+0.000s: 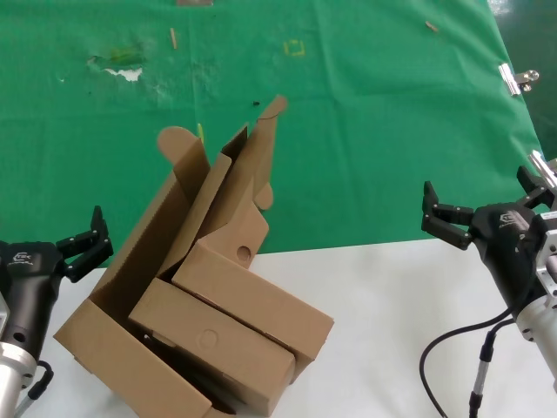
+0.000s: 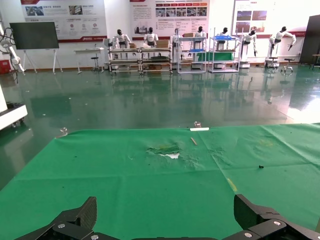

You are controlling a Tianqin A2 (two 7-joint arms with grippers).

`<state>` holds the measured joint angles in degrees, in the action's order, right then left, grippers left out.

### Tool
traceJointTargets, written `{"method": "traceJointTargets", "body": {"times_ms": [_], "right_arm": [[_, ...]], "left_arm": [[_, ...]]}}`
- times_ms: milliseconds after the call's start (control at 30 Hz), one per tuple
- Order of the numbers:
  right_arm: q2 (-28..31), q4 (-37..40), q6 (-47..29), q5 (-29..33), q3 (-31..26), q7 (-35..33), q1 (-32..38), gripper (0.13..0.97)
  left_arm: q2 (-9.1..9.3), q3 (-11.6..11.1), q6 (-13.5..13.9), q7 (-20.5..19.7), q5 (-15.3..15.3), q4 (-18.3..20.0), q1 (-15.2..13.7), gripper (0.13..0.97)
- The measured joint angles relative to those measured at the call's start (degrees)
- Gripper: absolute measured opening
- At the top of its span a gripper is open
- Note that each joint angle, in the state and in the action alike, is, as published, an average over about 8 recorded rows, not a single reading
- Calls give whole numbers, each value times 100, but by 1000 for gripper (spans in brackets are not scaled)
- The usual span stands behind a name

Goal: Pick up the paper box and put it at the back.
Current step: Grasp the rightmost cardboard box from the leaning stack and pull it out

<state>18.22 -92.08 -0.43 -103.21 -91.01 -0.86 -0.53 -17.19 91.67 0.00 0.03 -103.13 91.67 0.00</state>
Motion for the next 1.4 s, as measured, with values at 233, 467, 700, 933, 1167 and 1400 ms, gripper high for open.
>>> {"method": "traceJointTargets", "body": {"times_ms": [233, 467, 700, 933, 1167, 1400], "right_arm": [[0, 0, 0, 0, 0, 0, 0, 966], [0, 0, 0, 0, 0, 0, 0, 966], [0, 0, 0, 0, 0, 0, 0, 966], [51, 17, -27, -13, 119, 1, 5, 966], [497, 69, -340, -202, 766, 98, -15, 966], [984, 20, -1442, -636, 1256, -439, -274, 966]], "left_arm": [[0, 0, 0, -1, 0, 0, 0, 966], [0, 0, 0, -2, 0, 0, 0, 966], [0, 0, 0, -3, 0, 0, 0, 966], [0, 0, 0, -3, 0, 0, 0, 960], [0, 0, 0, -3, 0, 0, 0, 931], [0, 0, 0, -4, 1, 0, 0, 888]]}}
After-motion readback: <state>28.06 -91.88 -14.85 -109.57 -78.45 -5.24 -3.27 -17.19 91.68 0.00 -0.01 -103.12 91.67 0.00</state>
